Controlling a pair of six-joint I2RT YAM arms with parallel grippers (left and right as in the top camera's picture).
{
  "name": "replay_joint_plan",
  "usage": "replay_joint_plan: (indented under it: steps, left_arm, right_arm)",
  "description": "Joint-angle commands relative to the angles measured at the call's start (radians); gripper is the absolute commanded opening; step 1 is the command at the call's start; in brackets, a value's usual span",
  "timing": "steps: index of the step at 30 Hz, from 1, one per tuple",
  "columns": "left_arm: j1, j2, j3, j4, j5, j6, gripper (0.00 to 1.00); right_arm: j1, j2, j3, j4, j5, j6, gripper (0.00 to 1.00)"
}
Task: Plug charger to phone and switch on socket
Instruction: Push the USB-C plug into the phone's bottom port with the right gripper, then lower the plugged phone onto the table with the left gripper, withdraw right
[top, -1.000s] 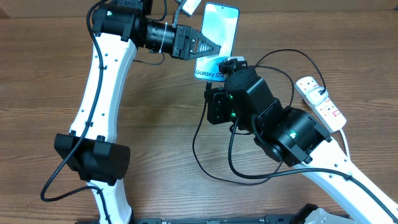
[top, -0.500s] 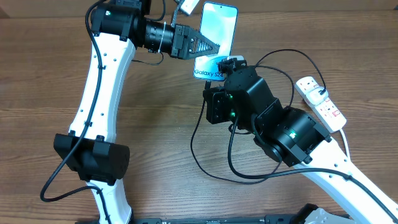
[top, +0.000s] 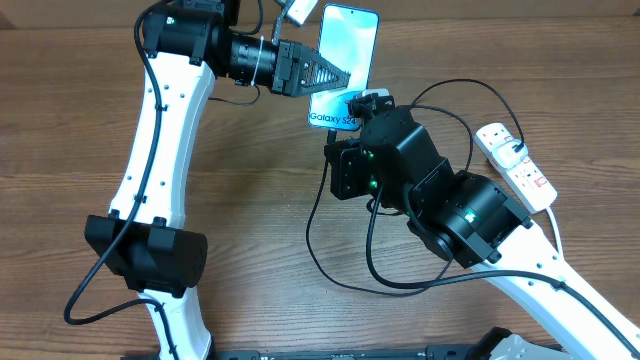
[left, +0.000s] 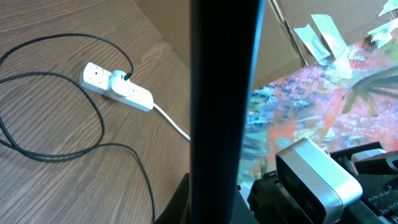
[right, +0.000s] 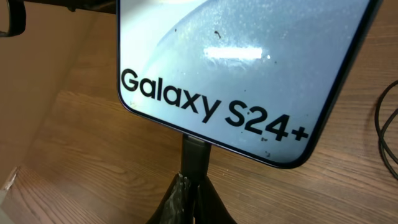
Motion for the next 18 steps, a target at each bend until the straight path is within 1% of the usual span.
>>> replay_joint_plan:
  steps: [1, 6, 9, 13, 14, 15, 18]
  left_arm:
    - [-0.018, 0.002, 0.004, -0.039, -0.019, 0.059, 0.04]
    - [-0.018, 0.002, 0.004, -0.054, -0.032, 0.058, 0.04]
    - [-0.018, 0.002, 0.004, -0.053, -0.033, 0.058, 0.04]
    - [-0.017, 0.002, 0.004, -0.052, -0.033, 0.058, 0.04]
    - [-0.016, 0.002, 0.004, -0.052, -0.034, 0.058, 0.04]
    - [-0.014, 0.002, 0.004, -0.048, -0.037, 0.058, 0.04]
    - [-0.01, 0.002, 0.004, -0.042, -0.067, 0.057, 0.04]
  right_arm:
    - [-0.017, -0.009, 0.064, 0.059, 0.082, -0.032, 0.04]
    - [-0.017, -0.008, 0.068, 0.056, 0.082, -0.032, 0.04]
    - [-0.017, -0.009, 0.068, 0.05, 0.082, -0.032, 0.17]
    - [-0.016, -0.009, 0.068, 0.039, 0.082, -0.03, 0.2]
    - [-0.016, -0.009, 0.068, 0.033, 0.081, -0.027, 0.24]
    - [-0.016, -0.009, 0.068, 0.023, 0.077, -0.025, 0.33]
    - [-0.016, -0.009, 0.068, -0.009, 0.073, 0.014, 0.55]
